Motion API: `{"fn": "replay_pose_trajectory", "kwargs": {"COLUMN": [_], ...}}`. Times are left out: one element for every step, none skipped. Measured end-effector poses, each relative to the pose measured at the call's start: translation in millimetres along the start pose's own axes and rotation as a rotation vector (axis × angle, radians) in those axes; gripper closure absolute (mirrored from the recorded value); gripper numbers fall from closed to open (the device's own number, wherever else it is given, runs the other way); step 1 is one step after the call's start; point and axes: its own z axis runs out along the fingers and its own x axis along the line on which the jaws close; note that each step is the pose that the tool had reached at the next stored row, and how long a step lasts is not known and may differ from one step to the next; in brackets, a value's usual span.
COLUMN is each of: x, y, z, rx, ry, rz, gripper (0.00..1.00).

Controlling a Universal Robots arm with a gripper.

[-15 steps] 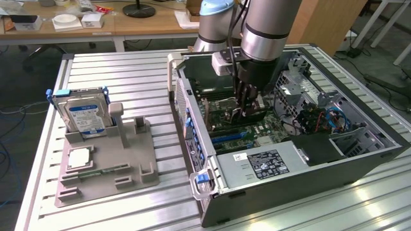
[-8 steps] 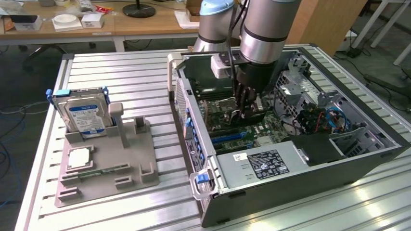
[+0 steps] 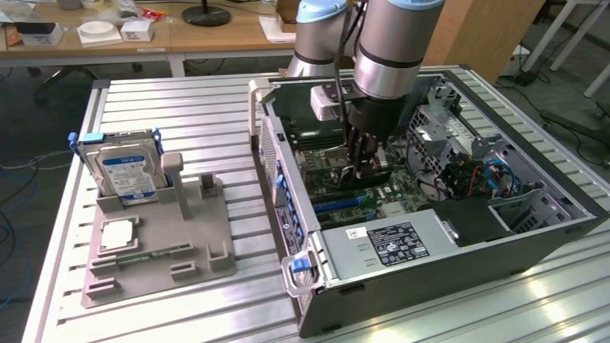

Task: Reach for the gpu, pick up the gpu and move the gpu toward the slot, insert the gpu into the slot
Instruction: 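Insert the gpu into the slot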

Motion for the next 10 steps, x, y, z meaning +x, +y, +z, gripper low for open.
{"fn": "replay_pose_trajectory", "kwargs": {"x": [0.1, 0.2, 0.4, 0.6, 0.7, 0.7, 0.7, 0.7, 0.7, 0.7], "y": [0.1, 0.2, 0.3, 0.4, 0.5, 0.7, 1.1, 1.4, 1.7, 2.0], "z": [0.8, 1.5, 2.1, 2.6, 3.2, 3.7, 4.3, 4.9, 5.4, 6.1], "rx": [0.0, 0.0, -0.0001, -0.0001, 0.0, 0.0, 0.0, 0.0001, 0.0001, 0.0], "ry": [-0.0001, 0.0, 0.0001, 0.0001, 0.0, 0.0, 0.0, -0.0001, 0.0, 0.0], "rz": [0.0, 0.0, 0.0, 0.0, 0.0, 0.0, 0.0, 0.0, 0.0, 0.0], "gripper": [0.74, 0.74, 0.74, 0.74, 0.74, 0.74, 0.74, 0.74, 0.74, 0.74]}}
